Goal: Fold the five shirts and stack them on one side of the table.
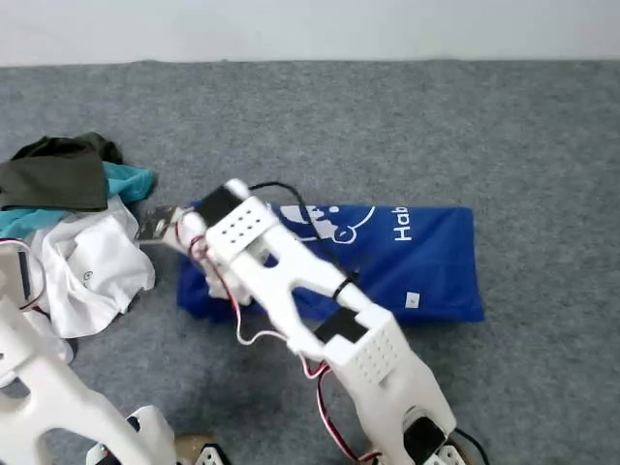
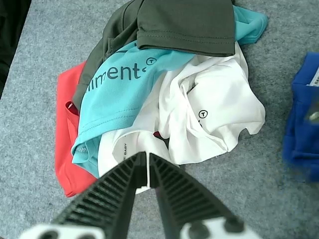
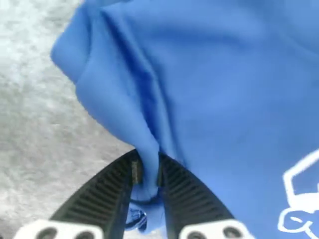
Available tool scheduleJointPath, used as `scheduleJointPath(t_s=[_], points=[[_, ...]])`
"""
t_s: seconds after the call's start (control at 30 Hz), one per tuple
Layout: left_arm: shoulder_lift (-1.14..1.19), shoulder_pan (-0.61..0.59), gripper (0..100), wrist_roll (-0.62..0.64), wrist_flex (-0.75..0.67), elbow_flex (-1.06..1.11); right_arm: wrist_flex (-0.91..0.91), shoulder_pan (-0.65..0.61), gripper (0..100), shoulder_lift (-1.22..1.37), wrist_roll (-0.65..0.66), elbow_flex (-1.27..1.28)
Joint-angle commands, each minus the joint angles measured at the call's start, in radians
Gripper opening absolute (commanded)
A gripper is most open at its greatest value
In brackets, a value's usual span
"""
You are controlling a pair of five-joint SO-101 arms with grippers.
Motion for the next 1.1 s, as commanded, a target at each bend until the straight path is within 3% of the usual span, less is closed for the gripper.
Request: scheduleJointPath(t_s=[0.0, 0.23, 0.43, 0.57, 0.7, 0.9, 1.07], points=[[-0.020, -0.002, 2, -0.009, -0.014, -0.005, 0.005, 0.053, 1.0, -0.008, 0.032, -0.069], [-0.020, -0.002, 2, -0.011, -0.014, -0.005, -0.094, 0.133, 1.9, 0.010, 0.043, -0.068], [-0.020, 0.000, 2, -0.011, -0.014, -0.005, -0.108, 0.180, 22.7, 0.073, 0.037, -0.069], [-0.020, 0.000, 2, -0.011, -0.012, -0.005, -0.154, 0.252, 24.2, 0.097, 0.000, -0.115], [-0.020, 0.000, 2, -0.011, -0.009, -0.005, -0.093, 0.274, 22.5, 0.084, -0.038, -0.221], [-0.020, 0.000, 2, -0.008, -0.012, -0.005, 0.090, 0.189, 0.2, 0.076, -0.035, -0.417], [-0.020, 0.000, 2, -0.008, -0.012, -0.005, 0.093, 0.116, 0.9, 0.077, -0.038, -0.413]])
